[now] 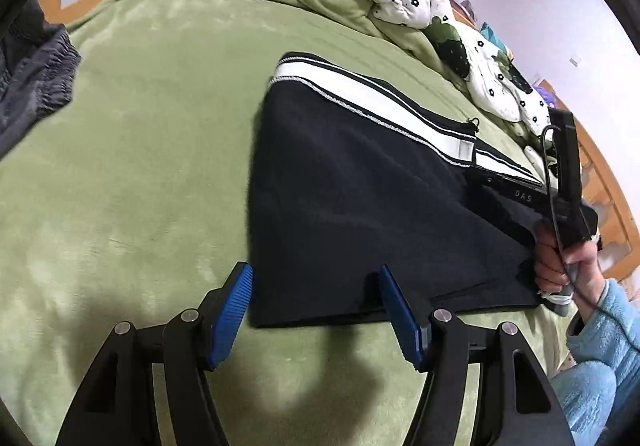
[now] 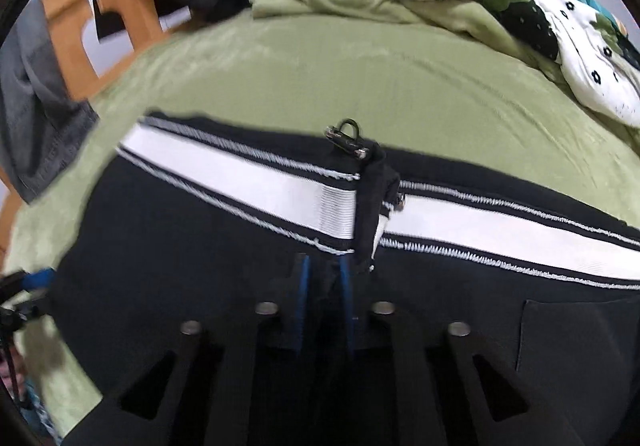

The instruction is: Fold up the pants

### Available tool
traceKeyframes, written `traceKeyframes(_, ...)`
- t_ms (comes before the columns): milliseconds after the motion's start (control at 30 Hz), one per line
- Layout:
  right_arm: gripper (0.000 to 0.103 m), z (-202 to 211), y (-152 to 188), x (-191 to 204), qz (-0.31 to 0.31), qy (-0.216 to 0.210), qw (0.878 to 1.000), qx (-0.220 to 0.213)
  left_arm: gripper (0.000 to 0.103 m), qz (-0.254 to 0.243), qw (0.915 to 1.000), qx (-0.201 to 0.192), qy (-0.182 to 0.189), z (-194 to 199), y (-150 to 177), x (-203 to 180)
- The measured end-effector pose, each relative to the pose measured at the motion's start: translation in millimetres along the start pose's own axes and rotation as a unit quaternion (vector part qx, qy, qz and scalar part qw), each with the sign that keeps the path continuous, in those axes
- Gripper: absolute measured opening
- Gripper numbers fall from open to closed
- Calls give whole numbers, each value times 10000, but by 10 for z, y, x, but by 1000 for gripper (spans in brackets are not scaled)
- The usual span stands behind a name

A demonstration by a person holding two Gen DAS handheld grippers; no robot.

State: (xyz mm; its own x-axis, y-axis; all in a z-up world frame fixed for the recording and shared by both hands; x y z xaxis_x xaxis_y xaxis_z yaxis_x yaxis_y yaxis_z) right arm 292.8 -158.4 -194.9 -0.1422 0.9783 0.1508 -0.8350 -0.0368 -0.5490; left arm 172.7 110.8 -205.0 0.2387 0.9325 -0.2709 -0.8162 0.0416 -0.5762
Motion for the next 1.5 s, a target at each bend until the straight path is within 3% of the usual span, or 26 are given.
traceKeyframes(133,6,403,-166,-186,-669,-641,9937,-623,63,-106,9998,114,-118,-117,15,2)
traceKeyframes(167,6,433,-206,-259,-865,-752,9915,-614,63,-107,9999,85,-84,-114,12,0)
traceKeyframes(367,6,47,-25,-325,-920,-340,9952,56,63,135,9996,-28,231,-50,-23,46)
traceKeyframes(400,12,77,-16,-343,-968,-377,9946,58,63,183,9994,-41,291,-32,-11,58)
traceKeyframes(567,17,573,113,-431,-1115,-800,9905,-44,63,658,9952,-155,709,0,139,146)
traceKeyframes(667,21,718,367,-364,-998,-1062,9891,220,63,906,9922,-240,823,-49,158,163)
traceKeyframes(767,23,543,673,-285,-599,-690,9935,680,61,972,9922,-193,753,-116,114,128)
traceKeyframes(833,23,561,718,-296,-535,-637,9946,617,58,968,9936,-149,565,-144,96,113)
traceKeyframes(933,24,797,700,-373,-699,-716,9927,673,39,976,9949,-83,221,-127,80,116)
traceKeyframes(1033,30,1210,689,-598,-911,-587,9941,68,20,1009,9948,-87,53,-23,5,89)
traceKeyframes(1133,33,1484,715,-888,-1219,-329,9917,-240,14,800,9965,-189,-149,152,-179,-57)
traceKeyframes(1233,33,1728,767,-1210,-1388,22,9895,-407,14,218,9984,-274,-434,357,-477,-422)
traceKeyframes(1400,33,2128,808,-1708,-1332,655,9863,-721,13,-817,9932,-469,-687,595,-961,-1321)
traceKeyframes(1500,33,2238,868,-1956,-1263,840,9857,-727,13,-1401,9868,-486,-649,562,-1130,-1977)
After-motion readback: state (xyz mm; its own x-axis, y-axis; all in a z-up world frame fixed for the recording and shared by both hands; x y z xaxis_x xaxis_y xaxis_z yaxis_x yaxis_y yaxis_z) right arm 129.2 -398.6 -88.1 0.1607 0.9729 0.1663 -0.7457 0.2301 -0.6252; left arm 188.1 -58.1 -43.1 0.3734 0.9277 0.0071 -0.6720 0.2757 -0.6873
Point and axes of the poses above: each gripper's, at about its wrist camera, not at the fingertips, and z roughly against the way its jaws point, x to its left, y to its underside, the point moved 7 cm from there along -z, roughly the way its jaws point, and after that the axes turned 11 degrees about -z, right-handed, at the moved point
